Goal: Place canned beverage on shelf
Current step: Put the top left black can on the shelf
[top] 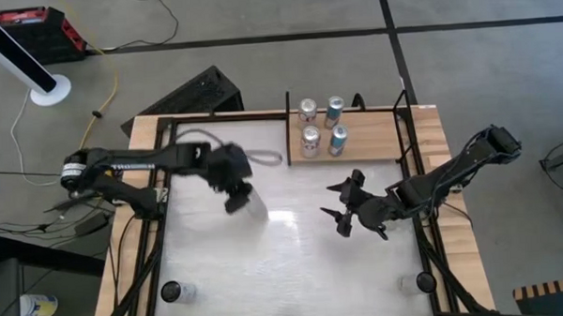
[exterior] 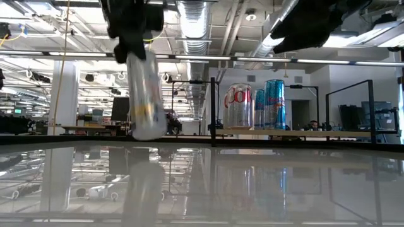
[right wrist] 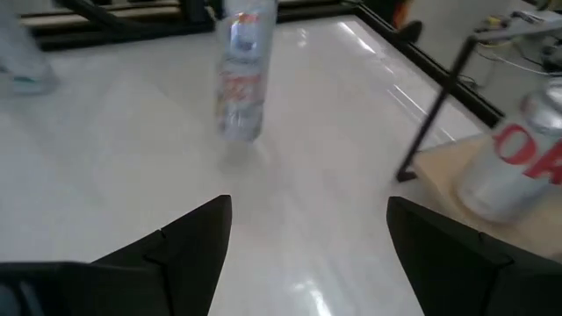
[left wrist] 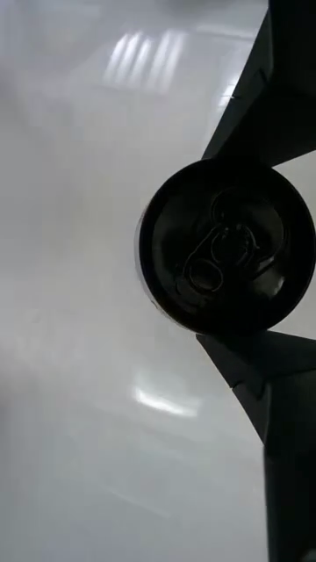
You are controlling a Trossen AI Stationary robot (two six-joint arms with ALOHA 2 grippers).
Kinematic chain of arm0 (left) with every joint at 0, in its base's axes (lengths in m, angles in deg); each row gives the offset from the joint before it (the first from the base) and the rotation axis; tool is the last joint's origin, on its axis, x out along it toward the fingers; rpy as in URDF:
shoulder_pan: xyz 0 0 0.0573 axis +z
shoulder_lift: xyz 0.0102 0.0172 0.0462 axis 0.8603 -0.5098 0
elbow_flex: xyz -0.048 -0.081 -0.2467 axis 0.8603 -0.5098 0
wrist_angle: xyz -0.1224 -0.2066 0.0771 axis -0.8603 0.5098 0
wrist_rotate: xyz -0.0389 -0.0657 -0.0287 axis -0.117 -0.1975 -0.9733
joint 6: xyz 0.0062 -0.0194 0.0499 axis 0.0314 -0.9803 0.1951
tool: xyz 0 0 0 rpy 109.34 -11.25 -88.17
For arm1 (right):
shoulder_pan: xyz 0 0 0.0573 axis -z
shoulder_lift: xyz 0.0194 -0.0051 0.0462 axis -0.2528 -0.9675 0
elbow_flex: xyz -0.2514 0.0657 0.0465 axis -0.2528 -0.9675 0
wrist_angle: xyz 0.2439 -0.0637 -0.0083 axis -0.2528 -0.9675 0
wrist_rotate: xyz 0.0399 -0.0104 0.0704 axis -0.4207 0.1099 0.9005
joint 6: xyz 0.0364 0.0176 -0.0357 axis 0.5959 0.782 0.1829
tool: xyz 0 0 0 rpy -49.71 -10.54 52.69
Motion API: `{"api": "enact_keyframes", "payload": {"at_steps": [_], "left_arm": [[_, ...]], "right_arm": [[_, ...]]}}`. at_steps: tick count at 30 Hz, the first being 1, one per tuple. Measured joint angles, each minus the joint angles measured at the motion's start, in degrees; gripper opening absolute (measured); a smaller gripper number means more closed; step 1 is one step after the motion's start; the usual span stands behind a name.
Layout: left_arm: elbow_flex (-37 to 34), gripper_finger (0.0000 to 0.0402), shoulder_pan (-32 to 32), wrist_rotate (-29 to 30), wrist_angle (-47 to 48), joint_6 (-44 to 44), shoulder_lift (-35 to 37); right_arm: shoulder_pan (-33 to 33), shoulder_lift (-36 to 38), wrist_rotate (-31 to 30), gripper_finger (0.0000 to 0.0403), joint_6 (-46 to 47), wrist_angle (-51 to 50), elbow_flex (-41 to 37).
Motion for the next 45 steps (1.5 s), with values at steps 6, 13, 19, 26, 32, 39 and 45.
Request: {"api": "enact_keyframes", "payload": {"at_steps": [6, 13, 19, 26, 32, 39, 45], "left_arm": [[0.9, 0.0235, -13.2, 2.4, -7.0, 2.2, 0.0], [0.9, 0.0235, -21.5, 5.7, -7.9, 3.3, -0.7], [0.9, 0.0235, -25.6, 6.4, -9.3, 4.5, -4.9], [1.0, 0.0235, -26.4, 6.5, -10.0, 6.1, -8.1], [1.0, 0.0242, -26.4, 6.4, -9.9, 6.7, -8.2], [1.0, 0.0339, -26.4, 6.4, -10.0, 5.7, -8.2], [1.0, 0.0354, -26.1, 6.3, -10.0, 4.5, -8.2]], "right_arm": [[-3.7, -2.1, -0.3, 0.0327, -1.0, 8.2, 0.0], [-5.5, -11.5, -0.2, 0.0327, -6.1, 21.8, 0.0], [-7.0, -18.6, 1.5, 0.0327, -12.4, 36.5, 0.0], [-8.2, -20.7, 3.1, 0.0327, -13.9, 39.3, 0.7], [-8.0, -20.5, 3.1, 0.0327, -14.0, 39.0, 0.7], [-8.0, -20.6, 3.1, 0.0327, -14.0, 38.1, 0.7], [-8.0, -20.6, 3.1, 0.0327, -14.0, 37.6, 0.7]]}}
